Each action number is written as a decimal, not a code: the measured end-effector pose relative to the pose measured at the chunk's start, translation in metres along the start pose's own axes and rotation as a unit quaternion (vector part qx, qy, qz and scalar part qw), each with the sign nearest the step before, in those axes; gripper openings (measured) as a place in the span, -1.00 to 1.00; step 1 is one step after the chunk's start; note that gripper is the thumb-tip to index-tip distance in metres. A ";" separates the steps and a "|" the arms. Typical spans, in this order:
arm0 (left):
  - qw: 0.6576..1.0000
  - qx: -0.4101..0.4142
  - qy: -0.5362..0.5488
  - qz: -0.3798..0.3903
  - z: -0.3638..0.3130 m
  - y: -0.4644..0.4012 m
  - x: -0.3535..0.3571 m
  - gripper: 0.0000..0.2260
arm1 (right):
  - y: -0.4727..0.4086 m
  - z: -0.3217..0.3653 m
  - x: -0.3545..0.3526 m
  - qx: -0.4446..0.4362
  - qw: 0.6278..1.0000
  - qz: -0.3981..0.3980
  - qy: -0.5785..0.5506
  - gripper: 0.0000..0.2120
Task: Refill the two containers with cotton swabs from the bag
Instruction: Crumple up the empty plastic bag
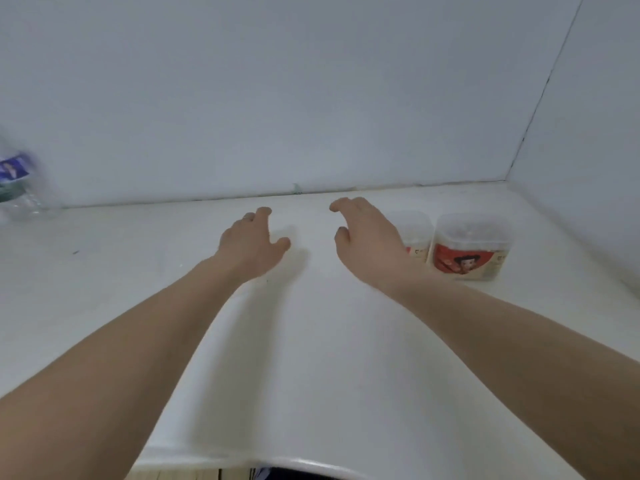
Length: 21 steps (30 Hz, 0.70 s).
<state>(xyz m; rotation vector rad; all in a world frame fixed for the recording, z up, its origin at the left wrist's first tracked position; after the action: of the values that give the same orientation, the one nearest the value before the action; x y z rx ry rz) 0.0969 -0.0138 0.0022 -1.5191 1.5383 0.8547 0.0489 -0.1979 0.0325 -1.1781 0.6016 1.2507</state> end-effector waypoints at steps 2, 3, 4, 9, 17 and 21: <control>0.994 -0.069 -0.076 -0.035 0.050 0.009 -0.015 -0.36 | 0.002 0.018 0.031 0.038 0.992 0.088 -0.087 -0.57; 0.989 -0.105 -0.091 -0.039 0.073 0.014 -0.019 -0.34 | 0.003 0.024 0.049 0.063 0.982 0.130 -0.125 -0.56; 0.985 -0.142 -0.091 -0.033 0.095 0.021 -0.021 -0.31 | 0.005 0.034 0.067 0.087 0.968 0.172 -0.160 -0.54; 0.970 -0.227 0.075 0.037 0.142 0.043 0.002 -0.19 | 0.022 0.071 0.121 0.216 0.868 0.287 -0.344 -0.48; 0.980 -0.109 0.163 0.038 0.092 0.043 0.009 -0.78 | 0.040 0.075 0.129 0.332 0.785 0.228 -0.470 -0.68; 0.950 -0.074 0.294 0.079 0.038 0.055 0.016 -0.85 | 0.041 0.049 0.086 0.344 0.812 0.116 -0.457 -0.86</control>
<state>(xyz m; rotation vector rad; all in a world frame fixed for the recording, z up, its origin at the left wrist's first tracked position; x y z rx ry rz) 0.0456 0.0153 -0.0326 -1.8923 2.0830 0.6408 0.0226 -0.1239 -0.0405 0.1632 0.3904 1.4434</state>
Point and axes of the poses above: each hand's wrist, its own y-axis away from the middle knuckle, its own x-axis out of the palm, z = x × y, the point moved 10 cm from there along -y, towards the middle knuckle, and after that the axes turned 8 degrees about y, right-handed, at the moved point
